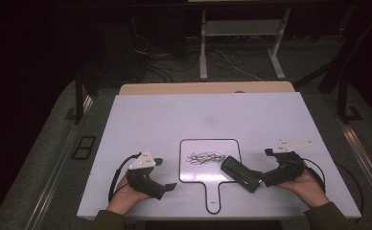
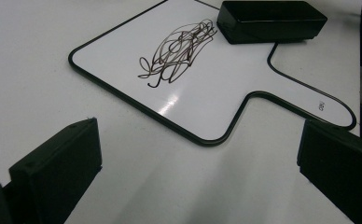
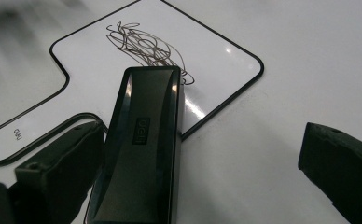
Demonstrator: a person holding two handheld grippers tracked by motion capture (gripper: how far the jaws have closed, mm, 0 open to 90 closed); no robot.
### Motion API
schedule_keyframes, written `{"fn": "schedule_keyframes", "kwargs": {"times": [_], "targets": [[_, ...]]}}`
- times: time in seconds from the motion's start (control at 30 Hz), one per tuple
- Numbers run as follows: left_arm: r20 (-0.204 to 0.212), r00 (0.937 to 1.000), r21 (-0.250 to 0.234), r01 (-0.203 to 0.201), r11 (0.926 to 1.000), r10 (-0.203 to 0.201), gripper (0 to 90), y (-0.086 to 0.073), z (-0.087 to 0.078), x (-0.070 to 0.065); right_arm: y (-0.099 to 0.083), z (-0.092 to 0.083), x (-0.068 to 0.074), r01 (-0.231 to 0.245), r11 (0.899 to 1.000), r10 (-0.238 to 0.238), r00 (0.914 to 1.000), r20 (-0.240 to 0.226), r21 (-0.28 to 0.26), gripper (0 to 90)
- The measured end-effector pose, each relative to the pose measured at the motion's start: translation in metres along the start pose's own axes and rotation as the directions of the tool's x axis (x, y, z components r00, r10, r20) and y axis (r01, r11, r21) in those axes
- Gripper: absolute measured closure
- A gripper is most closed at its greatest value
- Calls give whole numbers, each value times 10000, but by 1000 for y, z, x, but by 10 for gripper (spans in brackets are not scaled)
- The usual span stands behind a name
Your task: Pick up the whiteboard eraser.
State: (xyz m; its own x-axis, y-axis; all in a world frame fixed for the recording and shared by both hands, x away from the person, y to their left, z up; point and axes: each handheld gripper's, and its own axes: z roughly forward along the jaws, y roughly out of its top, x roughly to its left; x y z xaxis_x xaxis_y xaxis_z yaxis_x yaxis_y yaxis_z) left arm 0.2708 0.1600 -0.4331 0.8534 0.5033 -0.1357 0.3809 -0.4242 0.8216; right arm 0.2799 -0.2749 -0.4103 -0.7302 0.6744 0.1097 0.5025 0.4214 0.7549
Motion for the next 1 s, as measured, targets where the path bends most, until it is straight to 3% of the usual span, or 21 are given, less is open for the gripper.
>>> {"fn": "schedule_keyframes", "kwargs": {"times": [0.53, 0.9, 1.0], "targets": [[-58, 10000, -26, -51, 10000, 51, 0, 0, -1, 0, 14, 13, 6, 157, 9985, -143, 9996, -261, 534, 0], [-56, 10000, -14, 19, 10000, -19, 0, -1, -2, 1, 23, 26, 10, 571, 9946, -535, 9976, -438, 863, 0], [-43, 10000, -9, 5, 10000, -5, 0, -1, -2, 1, 25, 32, 13, 735, 9903, -675, 9962, -544, 1179, 0]]}}
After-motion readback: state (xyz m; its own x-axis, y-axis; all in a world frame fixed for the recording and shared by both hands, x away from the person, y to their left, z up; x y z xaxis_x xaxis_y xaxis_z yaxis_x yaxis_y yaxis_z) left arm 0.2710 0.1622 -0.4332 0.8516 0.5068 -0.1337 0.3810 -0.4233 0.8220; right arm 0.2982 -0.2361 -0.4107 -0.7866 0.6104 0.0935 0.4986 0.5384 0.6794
